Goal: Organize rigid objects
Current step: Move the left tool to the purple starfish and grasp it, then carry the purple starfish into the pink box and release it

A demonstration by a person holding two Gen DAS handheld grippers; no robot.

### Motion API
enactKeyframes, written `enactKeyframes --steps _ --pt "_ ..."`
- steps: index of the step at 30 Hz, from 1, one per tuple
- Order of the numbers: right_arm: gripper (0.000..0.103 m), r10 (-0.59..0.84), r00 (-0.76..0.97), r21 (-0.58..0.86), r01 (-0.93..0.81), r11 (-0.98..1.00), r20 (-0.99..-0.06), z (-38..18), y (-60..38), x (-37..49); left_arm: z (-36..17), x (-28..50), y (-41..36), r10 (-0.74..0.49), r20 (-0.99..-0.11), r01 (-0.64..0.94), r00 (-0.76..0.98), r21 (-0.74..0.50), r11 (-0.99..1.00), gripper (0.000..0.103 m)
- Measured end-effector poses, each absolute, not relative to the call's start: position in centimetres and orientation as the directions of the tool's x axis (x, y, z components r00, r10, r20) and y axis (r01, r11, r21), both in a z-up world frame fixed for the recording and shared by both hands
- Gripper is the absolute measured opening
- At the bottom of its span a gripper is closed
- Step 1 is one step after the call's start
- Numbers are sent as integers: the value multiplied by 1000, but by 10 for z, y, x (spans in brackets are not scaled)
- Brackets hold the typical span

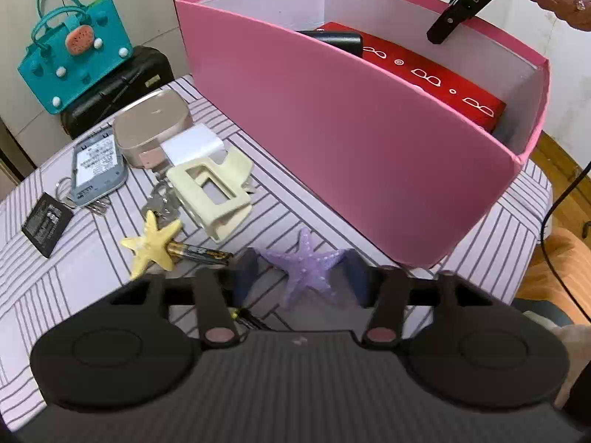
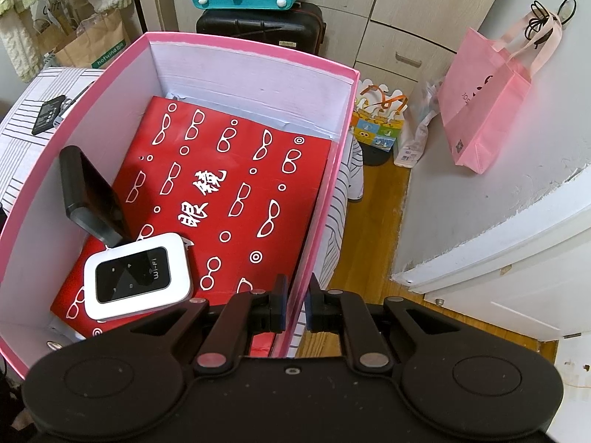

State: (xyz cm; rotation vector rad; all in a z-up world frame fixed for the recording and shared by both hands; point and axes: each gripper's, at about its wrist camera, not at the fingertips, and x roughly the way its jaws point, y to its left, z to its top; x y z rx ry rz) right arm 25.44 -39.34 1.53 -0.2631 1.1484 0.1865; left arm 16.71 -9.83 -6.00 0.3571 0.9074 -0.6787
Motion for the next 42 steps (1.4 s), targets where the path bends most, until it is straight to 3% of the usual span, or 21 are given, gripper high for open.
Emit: enactKeyframes --steps 5,17,24,30,36,42 --pt "14 13 401 -108 -279 954 -916 15 -394 255 -57 176 -89 -420 -818 659 394 -68 749 37" --pt "14 10 402 -112 -278 954 -915 16 -393 255 -42 173 -75 -436 -797 639 419 -82 765 36" --pt "14 7 409 -113 -270 956 -912 15 -393 255 -1 177 -59 -468 -780 631 416 -123 766 36" --pt "11 -10 435 -135 -258 957 -900 12 -392 253 56 185 -62 -472 -727 639 499 -60 767 36" --pt "11 2 436 -121 -254 960 -900 13 -394 254 87 199 -93 -503 -709 672 494 -55 738 36" --pt "11 3 429 -118 -256 959 -903 11 -395 253 80 218 -143 -540 -737 723 407 -102 683 36"
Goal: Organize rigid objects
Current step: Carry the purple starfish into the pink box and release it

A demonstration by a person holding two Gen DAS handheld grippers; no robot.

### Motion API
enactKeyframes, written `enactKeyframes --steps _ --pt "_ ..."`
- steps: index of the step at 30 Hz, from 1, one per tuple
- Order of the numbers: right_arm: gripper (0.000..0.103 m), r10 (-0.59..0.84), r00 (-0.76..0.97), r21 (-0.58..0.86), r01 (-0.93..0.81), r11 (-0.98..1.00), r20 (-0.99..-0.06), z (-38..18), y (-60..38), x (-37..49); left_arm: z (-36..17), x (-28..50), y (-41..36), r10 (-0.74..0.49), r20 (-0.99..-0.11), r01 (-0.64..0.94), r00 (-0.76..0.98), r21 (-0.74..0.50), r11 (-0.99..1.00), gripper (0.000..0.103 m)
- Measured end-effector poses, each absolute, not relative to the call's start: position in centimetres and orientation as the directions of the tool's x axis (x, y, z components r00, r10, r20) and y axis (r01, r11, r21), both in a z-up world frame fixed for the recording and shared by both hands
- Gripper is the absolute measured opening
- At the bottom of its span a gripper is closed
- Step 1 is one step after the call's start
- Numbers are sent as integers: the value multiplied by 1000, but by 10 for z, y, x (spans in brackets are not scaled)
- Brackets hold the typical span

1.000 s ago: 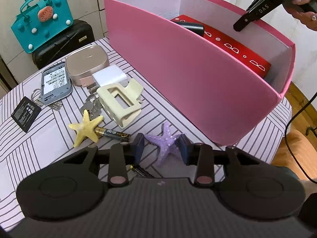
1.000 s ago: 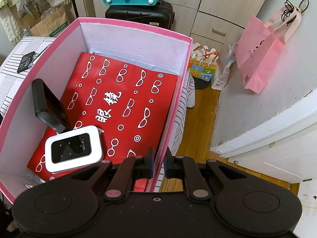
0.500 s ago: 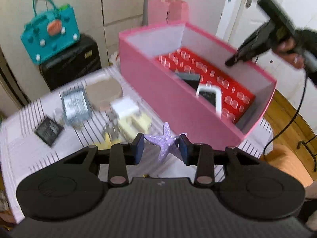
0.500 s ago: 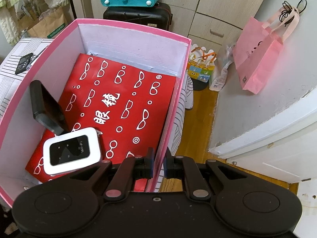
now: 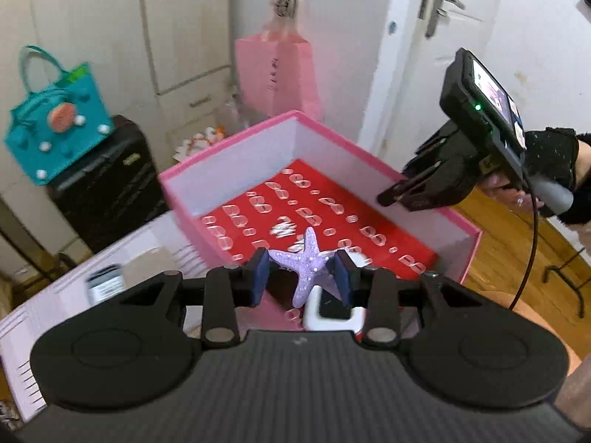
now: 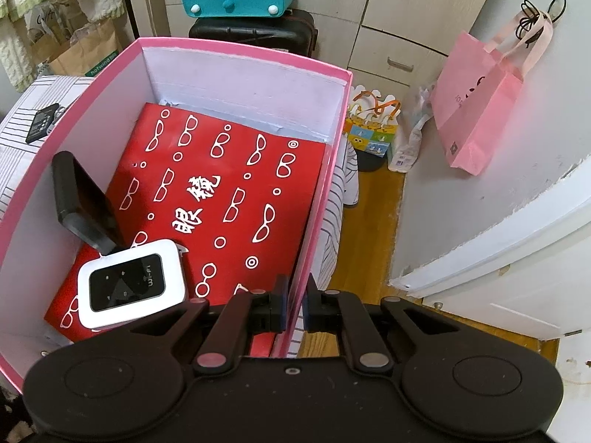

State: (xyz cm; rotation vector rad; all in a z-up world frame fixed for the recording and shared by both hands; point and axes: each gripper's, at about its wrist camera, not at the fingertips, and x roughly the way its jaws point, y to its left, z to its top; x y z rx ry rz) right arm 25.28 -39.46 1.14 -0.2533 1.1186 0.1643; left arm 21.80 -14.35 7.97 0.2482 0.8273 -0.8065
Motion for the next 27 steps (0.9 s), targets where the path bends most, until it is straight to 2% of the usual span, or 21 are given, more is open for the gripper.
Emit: enactKeyframes --steps 5,14,19,21,25,27 --pt "11 -1 425 -124 -261 957 -905 9 -393 252 58 236 -178 -533 -771 732 348 -132 668 36" --pt "11 11 418 -110 -265 958 -908 8 -396 253 39 243 -200 -552 -772 761 315 -142 633 37" --pt "11 16 411 -100 -259 961 -912 5 -397 256 46 236 -190 -556 -762 759 333 -134 638 43" --pt "11 16 413 -100 -257 961 -910 5 -396 255 48 234 -184 -544 -763 749 350 -122 651 49" --pt "11 17 416 -100 -258 961 -909 5 -397 253 57 229 -160 -541 -738 721 403 -108 685 51" --pt "11 22 417 -96 -259 961 -908 6 -399 253 63 226 -141 -540 -720 700 436 -106 706 58"
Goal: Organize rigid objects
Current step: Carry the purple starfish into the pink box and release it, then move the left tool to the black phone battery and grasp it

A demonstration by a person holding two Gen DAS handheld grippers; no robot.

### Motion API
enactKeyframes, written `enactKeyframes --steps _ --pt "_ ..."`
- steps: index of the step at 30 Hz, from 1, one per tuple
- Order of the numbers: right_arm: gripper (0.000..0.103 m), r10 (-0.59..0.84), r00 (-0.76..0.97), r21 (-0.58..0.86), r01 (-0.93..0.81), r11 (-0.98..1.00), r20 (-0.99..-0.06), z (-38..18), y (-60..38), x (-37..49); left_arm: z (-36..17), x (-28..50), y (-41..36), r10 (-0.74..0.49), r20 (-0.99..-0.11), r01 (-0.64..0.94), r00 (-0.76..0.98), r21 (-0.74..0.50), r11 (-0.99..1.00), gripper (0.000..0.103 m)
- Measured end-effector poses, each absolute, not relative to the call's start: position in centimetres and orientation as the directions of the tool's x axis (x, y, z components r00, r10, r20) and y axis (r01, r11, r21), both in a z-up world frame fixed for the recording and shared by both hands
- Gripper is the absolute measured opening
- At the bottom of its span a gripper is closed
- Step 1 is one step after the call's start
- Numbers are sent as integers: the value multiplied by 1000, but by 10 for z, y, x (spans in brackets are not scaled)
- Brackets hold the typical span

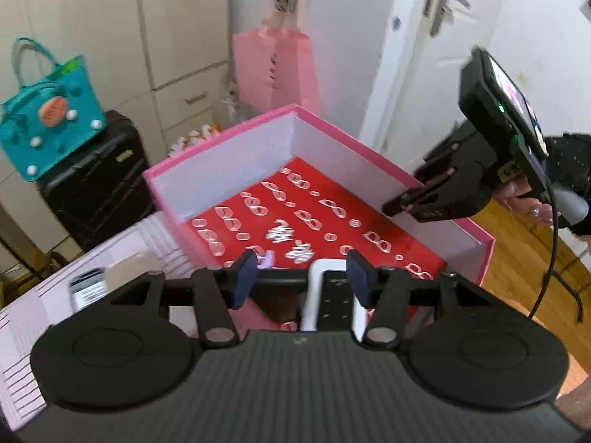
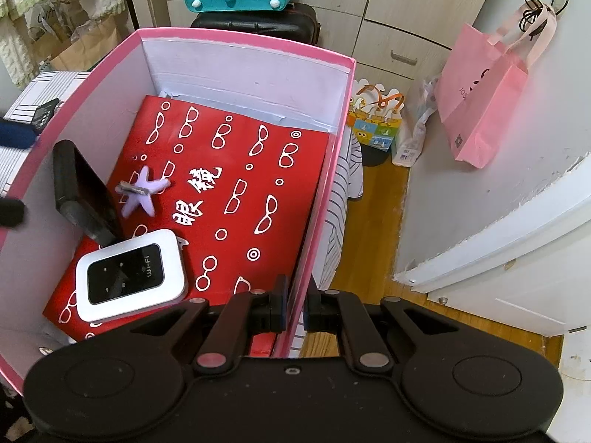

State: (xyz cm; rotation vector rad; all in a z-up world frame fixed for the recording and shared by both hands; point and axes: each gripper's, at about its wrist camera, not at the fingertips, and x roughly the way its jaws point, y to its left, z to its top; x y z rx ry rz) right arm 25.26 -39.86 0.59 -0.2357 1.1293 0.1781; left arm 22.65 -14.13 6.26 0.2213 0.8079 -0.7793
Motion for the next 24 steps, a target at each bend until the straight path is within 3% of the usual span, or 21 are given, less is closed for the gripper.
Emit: enactKeyframes --steps 4,6,11,15,20,22,24 --pt "11 30 421 -88 -257 962 -907 6 -400 252 72 217 -99 -509 -661 643 551 -52 764 76" --pt "11 28 421 -90 -257 962 -907 6 -400 254 74 213 -79 -481 -632 607 607 -22 794 90" --pt "11 11 415 -107 -261 960 -910 5 -396 257 67 208 -32 -375 -600 475 707 10 880 103" --pt "12 4 416 -114 -256 960 -909 4 -395 257 47 220 -1 -286 -651 368 703 -10 930 103" --pt "12 2 413 -112 -251 962 -911 4 -395 258 17 242 13 -235 -762 396 603 30 918 98" --pt "12 -2 411 -115 -251 961 -912 4 -395 258 5 248 17 -221 -789 401 573 35 916 89" --pt "12 -4 410 -118 -253 960 -912 4 -394 259 -5 259 23 -204 -814 382 544 24 924 73"
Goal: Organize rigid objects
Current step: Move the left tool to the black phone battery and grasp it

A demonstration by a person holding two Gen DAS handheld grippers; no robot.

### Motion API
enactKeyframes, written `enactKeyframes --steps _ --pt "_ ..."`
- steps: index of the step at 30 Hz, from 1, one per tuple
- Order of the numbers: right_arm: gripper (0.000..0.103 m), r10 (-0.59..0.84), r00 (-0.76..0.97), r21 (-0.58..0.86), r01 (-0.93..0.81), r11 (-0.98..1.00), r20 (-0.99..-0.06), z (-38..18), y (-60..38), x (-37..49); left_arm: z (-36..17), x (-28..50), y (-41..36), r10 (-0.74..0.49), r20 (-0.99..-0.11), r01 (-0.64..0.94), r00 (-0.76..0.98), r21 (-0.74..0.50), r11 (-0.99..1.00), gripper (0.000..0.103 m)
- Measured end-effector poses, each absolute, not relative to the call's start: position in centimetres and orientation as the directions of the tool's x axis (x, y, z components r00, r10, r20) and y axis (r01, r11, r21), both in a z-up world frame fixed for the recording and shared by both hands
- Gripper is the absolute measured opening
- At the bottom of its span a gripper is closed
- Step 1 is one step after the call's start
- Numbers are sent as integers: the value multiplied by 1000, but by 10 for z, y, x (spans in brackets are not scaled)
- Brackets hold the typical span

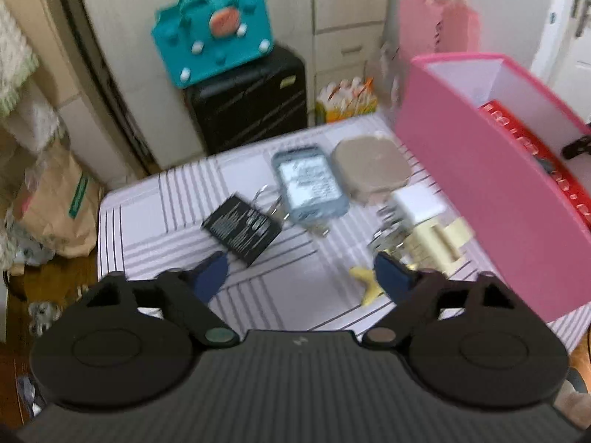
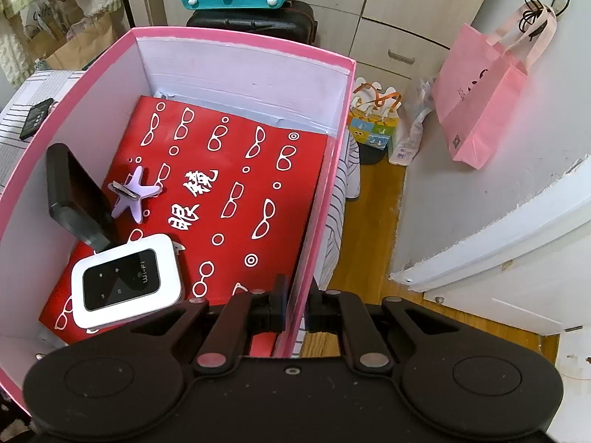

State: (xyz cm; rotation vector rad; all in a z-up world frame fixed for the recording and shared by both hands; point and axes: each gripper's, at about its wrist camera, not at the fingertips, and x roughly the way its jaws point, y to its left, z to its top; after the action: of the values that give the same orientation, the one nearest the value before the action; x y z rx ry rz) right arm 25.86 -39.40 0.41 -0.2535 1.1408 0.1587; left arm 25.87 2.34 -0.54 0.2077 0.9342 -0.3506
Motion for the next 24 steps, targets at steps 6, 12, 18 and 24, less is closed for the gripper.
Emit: enactKeyframes --steps 6,12,18,24 --pt "13 -3 411 -115 -249 962 -912 4 -394 260 -29 285 35 -159 -837 339 523 34 940 60" --pt "14 5 407 -100 -236 966 -913 3 -396 260 -31 291 33 -204 -813 498 546 119 859 60" --pt "10 -30 405 -125 -210 970 -914 4 -391 266 -20 301 45 -291 -778 626 556 162 763 60" --pt "8 -14 395 -101 -200 975 -919 4 -390 280 -26 315 47 -325 -806 701 495 149 698 64"
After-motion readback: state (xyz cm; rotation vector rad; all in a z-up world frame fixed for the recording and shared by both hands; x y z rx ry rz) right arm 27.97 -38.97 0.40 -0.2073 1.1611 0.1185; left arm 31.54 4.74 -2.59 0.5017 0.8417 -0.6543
